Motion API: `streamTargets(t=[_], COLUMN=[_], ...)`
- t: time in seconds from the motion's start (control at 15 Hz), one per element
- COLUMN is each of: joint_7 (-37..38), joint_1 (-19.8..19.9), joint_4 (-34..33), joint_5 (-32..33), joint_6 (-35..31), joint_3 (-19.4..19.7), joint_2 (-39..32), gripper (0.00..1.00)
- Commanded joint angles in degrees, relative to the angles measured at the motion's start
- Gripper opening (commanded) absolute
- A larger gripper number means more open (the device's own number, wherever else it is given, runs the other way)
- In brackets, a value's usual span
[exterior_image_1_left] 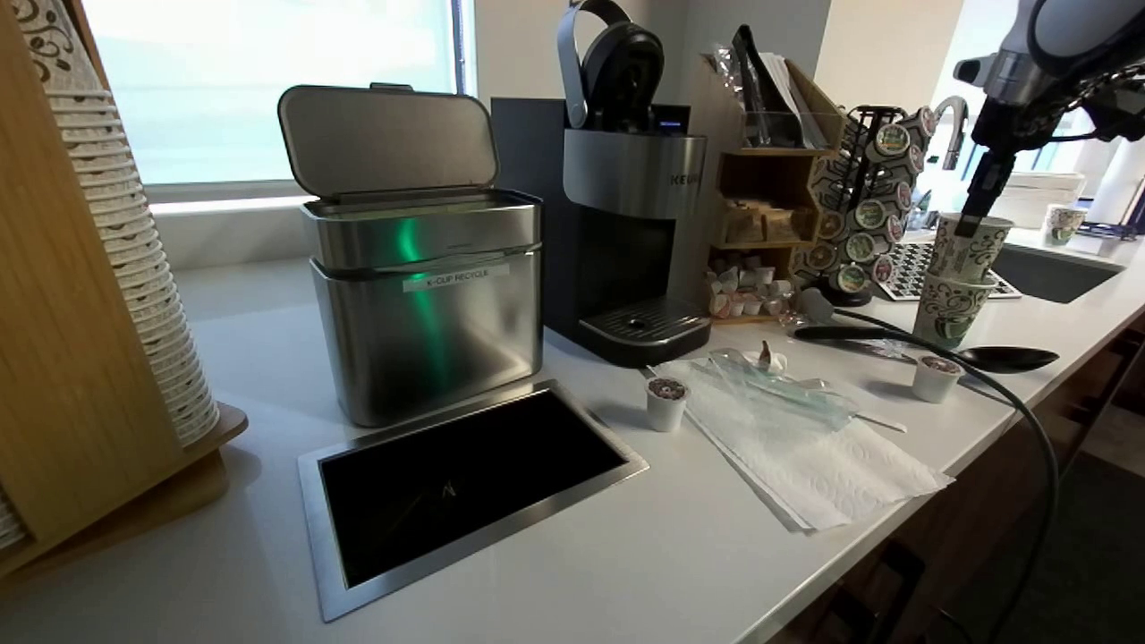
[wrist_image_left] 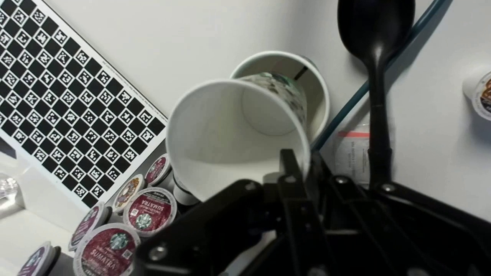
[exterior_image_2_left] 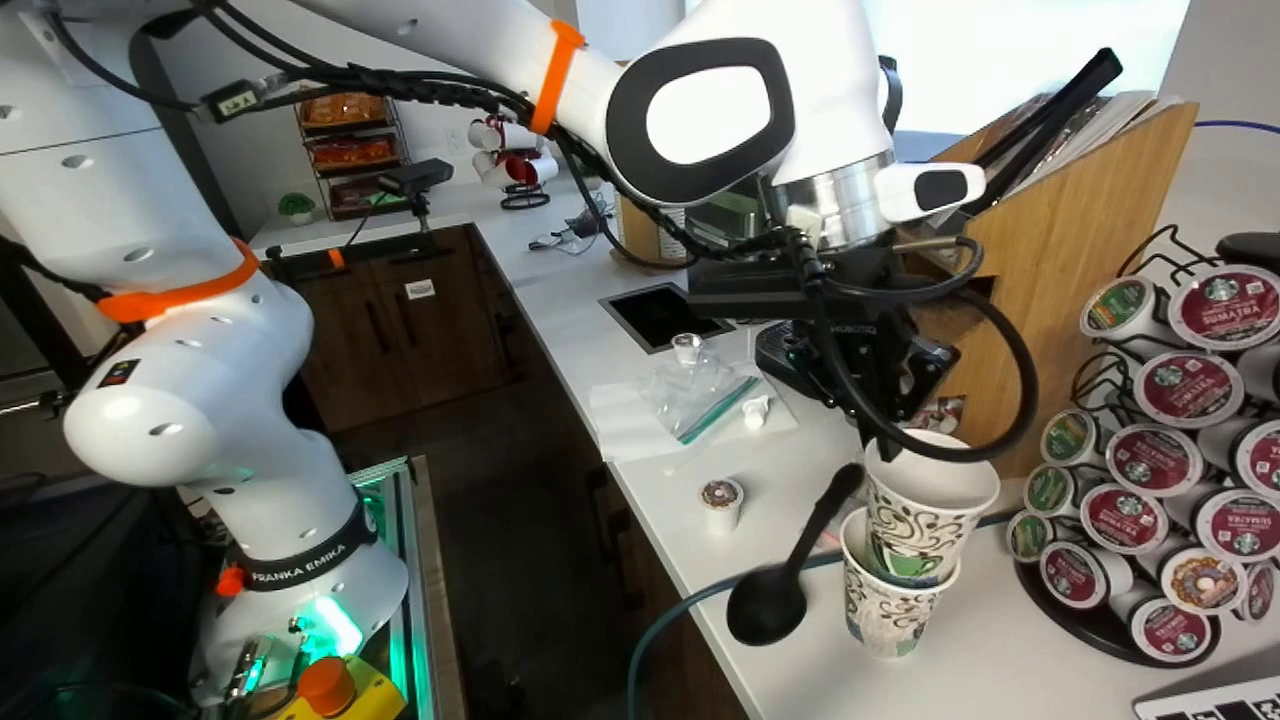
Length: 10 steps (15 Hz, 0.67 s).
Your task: Remove the top paper cup from the stacked cups and then remove the stirrer in the bottom cup and place it on the counter top
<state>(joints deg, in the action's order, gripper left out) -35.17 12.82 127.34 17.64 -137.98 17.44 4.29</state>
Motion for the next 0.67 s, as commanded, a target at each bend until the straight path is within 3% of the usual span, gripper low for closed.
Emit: streamTargets(t=[0.0, 0.33, 0.6], joint_7=[0.94, 5.93, 2.86], joint_1=[0.78, 0.64, -2.69], joint_4=[-0.87, -1.57, 0.63], joint_5=[0.30, 4.00, -2.10], joint_6=[0.14, 5.03, 8.01], joint_3=[-0.59, -1.72, -4.02], joint_2=[-0.46, 5.22, 13.03], gripper=[0.00, 0.01, 0.01])
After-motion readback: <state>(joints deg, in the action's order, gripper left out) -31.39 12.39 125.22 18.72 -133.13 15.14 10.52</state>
